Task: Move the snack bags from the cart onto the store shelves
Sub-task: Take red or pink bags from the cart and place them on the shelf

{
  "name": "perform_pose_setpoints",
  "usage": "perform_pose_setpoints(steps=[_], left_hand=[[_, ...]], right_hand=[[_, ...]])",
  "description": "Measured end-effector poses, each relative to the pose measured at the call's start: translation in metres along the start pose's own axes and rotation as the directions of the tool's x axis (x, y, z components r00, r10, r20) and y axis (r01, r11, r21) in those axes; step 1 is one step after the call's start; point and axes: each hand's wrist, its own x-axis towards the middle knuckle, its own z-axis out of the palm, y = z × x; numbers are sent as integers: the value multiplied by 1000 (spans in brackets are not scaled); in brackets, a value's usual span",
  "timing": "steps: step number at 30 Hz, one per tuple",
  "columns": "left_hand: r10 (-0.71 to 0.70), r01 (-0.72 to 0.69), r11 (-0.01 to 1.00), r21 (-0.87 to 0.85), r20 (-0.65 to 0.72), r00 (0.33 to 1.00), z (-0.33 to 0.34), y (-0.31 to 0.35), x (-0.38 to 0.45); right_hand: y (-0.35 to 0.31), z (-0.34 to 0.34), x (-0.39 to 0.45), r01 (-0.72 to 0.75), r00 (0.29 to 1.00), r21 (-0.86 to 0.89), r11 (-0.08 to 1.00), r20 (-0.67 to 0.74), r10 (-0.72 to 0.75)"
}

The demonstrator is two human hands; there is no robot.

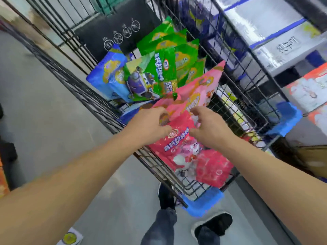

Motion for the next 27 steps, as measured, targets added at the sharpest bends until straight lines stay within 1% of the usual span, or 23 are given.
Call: perform_pose_setpoints(steps=[2,5,7,10,11,13,15,17,18,19,21,23,25,27], left_hand=[[15,-15,1000,7,5,1000,-2,-9,8],[43,-43,999,20,5,999,-3,-17,12],[57,-57,998,40,-2,998,-4,-19,13],[87,-87,987,134,4,996,-3,-22,16],[100,-100,983,150,10,995,-2,-22,18],[115,-117,981,153,27,993,0,-22,19],[120,-123,982,144,31,992,1,-20,19],[122,-126,982,139,35,992,3,-19,18],[121,-125,983,138,40,992,4,-19,18],[124,-128,982,139,42,991,5,-16,16],[130,-134,982,131,39,991,8,-13,15],[142,-147,984,97,48,989,11,-5,13],[157,-161,985,57,70,985,13,3,11],[169,-169,986,-3,36,985,13,11,14]], right_hand=[[-4,13,19,-72,997,24,997,28,71],[-3,31,36,-182,983,179,967,45,177],[1,42,41,-204,979,209,956,56,196],[6,52,47,-187,979,213,959,-39,200],[8,53,49,-200,975,238,950,-47,217],[11,52,51,-254,966,298,920,29,257],[14,53,51,-290,957,296,910,118,267],[17,54,50,-270,960,211,939,133,246],[17,53,49,-249,966,188,950,124,229],[20,50,44,-239,969,203,950,119,218],[22,40,35,-216,975,312,925,128,184],[23,25,22,-172,984,419,892,106,140],[23,9,13,-133,991,535,835,54,123],[26,-9,6,-98,992,612,785,-5,127]])
